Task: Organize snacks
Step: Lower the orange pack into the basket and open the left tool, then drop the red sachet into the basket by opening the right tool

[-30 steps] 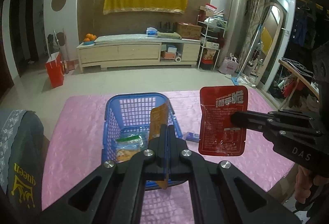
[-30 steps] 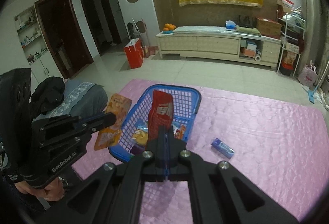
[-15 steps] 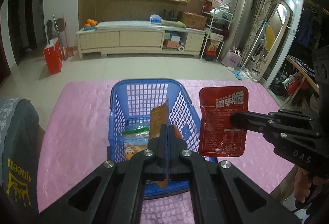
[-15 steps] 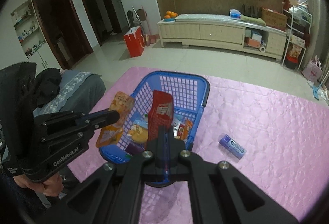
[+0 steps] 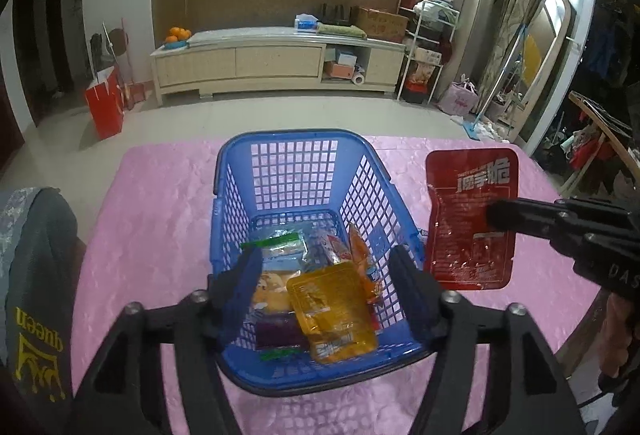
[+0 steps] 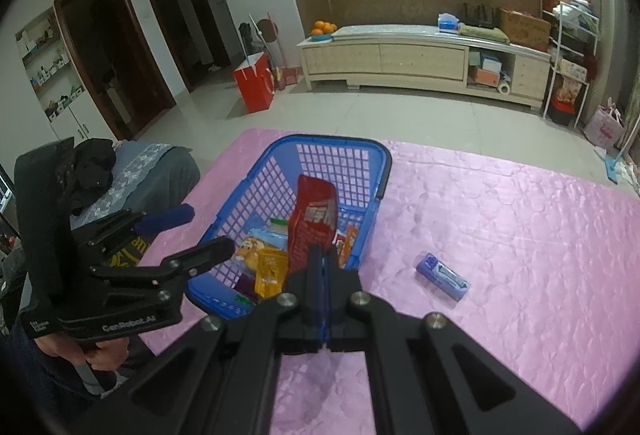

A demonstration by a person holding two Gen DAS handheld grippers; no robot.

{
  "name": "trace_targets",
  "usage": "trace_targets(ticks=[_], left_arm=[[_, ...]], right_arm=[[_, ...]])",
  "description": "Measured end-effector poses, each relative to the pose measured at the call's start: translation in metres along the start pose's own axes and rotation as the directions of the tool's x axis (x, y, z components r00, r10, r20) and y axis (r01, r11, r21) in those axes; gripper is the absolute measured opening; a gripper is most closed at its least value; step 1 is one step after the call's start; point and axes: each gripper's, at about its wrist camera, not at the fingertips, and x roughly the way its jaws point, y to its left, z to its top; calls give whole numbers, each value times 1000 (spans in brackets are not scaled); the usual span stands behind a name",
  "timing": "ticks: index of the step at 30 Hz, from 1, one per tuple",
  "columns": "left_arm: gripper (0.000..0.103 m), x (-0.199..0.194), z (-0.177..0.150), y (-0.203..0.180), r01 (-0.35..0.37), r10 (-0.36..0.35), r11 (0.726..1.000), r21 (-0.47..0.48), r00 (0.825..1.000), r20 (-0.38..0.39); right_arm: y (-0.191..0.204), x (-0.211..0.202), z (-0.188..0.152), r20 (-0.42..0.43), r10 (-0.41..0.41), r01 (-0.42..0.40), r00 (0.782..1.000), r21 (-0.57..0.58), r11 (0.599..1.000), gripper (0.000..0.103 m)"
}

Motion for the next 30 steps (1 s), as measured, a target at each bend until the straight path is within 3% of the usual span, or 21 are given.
trace_targets(ticks=[9, 20, 22, 27, 30], left_arm=[[69, -21, 0, 13, -33, 33, 999, 6, 999, 26], [69, 0, 0, 48, -84, 86, 995, -48, 996, 33], [89, 6, -1, 52, -75, 76, 996, -49, 997, 22], [91, 11, -6, 60, -90, 91, 995, -42, 995, 31], [102, 13, -6, 64, -101, 102, 994, -46, 994, 29]], right_arm=[[15, 8, 9, 3, 5, -5, 1000, -31, 999, 3], [27, 55, 26, -54, 6, -10, 999, -75, 997, 3], [27, 65, 29, -68, 4, -9, 998, -79, 997, 3], [27, 84, 31, -101, -8, -1, 995, -82, 997, 3], [29, 89, 31, -99, -31, 22, 995, -97, 995, 3]])
